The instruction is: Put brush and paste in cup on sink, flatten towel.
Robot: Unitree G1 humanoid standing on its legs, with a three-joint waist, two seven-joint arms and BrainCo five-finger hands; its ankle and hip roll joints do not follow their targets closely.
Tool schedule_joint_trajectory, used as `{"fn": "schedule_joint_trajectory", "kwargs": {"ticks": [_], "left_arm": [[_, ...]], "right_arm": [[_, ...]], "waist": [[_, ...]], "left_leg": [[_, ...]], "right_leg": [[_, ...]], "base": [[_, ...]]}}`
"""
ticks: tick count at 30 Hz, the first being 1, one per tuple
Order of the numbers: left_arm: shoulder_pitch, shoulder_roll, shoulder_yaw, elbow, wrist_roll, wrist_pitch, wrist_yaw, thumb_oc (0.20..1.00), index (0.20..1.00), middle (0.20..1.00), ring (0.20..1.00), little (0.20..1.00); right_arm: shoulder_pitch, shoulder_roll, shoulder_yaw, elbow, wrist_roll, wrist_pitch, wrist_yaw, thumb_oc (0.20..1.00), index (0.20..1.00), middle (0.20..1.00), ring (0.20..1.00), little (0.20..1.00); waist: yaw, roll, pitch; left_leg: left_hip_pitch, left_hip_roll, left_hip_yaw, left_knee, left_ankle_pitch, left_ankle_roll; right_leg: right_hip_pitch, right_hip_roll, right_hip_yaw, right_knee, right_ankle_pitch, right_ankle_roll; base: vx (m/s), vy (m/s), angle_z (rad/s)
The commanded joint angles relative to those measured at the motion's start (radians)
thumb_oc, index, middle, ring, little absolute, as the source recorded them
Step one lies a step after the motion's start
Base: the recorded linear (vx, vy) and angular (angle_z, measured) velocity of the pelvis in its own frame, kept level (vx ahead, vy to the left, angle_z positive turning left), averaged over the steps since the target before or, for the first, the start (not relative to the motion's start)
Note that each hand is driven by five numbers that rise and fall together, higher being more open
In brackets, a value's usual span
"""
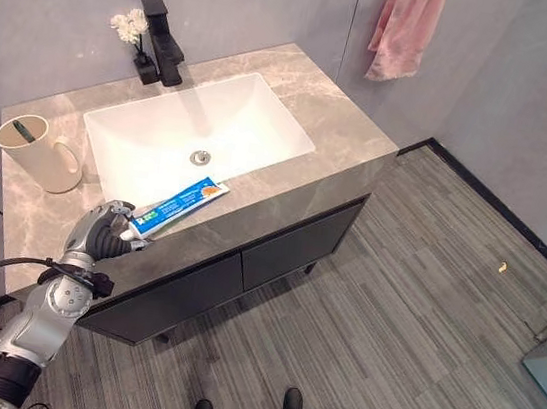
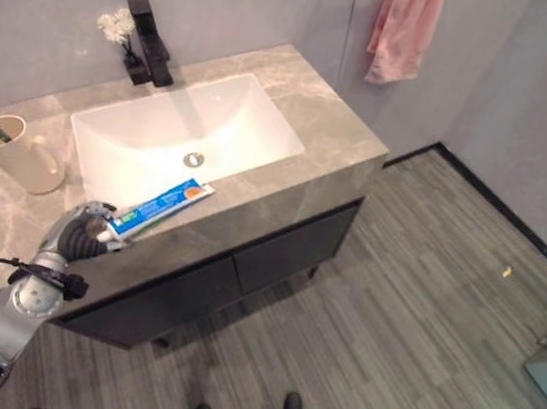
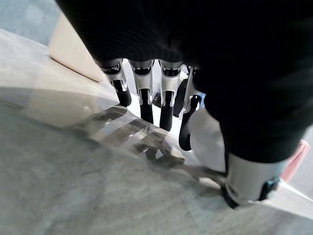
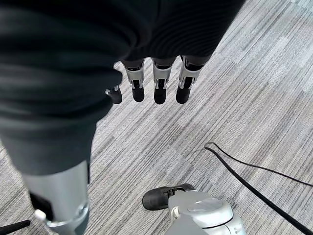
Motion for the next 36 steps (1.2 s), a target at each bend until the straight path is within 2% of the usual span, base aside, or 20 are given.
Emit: {"fn": "schedule_joint_trajectory", "kwargs": {"ticks": [1,12,13,14,36], "left_arm": [[-0.136,0.031,0.021,0.053,-0.029,-0.005,0.012,0.200,0.200,0.200,0.200,0.200],[-0.150,0.016,0.014,0.057,-0.045,-0.003,0.013,0.200,0.200,0.200,0.200,0.200],[-0.152,0.014,0.014,0.059,-0.046,-0.003,0.013,0.253,0.253,0.253,0.253,0.253],[-0.156,0.012,0.014,0.059,-0.048,-0.002,0.015,1.000,1.000,1.000,1.000,1.000],[-0.163,-0.008,0.008,0.056,-0.108,-0.006,-0.017,1.000,1.000,1.000,1.000,1.000]], "right_arm": [[-0.025,0.022,0.045,0.022,-0.005,-0.006,0.004,1.000,1.000,1.000,1.000,1.000],[-0.025,0.024,0.067,0.021,-0.027,-0.004,0.010,1.000,1.000,1.000,1.000,1.000],[-0.025,0.024,0.068,0.020,-0.028,-0.004,0.010,1.000,1.000,1.000,1.000,1.000],[-0.025,0.024,0.068,0.020,-0.028,-0.004,0.010,1.000,1.000,1.000,1.000,1.000],[-0.026,0.024,0.081,0.023,-0.042,0.002,0.021,1.000,1.000,1.000,1.000,1.000]], "waist": [[-0.022,-0.056,-0.002],[-0.020,-0.065,0.004],[-0.019,-0.066,0.005],[-0.019,-0.067,0.004],[-0.014,-0.075,0.006]], "left_leg": [[0.014,0.028,-0.056,0.013,-0.116,-0.026],[0.012,0.031,-0.061,0.013,-0.114,-0.028],[0.012,0.032,-0.060,0.013,-0.114,-0.029],[0.014,0.032,-0.063,0.013,-0.115,-0.029],[0.026,0.033,-0.067,0.013,-0.121,-0.030]], "right_leg": [[0.020,-0.123,-0.059,0.009,-0.072,0.147],[0.023,-0.122,-0.068,0.009,-0.076,0.145],[0.024,-0.122,-0.071,0.009,-0.076,0.145],[0.027,-0.121,-0.075,0.009,-0.078,0.144],[0.047,-0.122,-0.086,0.009,-0.089,0.142]], "base": [[0.00,0.000,0.00],[0.00,0.000,0.00],[0.00,0.000,0.00],[0.00,0.000,0.00],[0.00,0.000,0.00]]}}
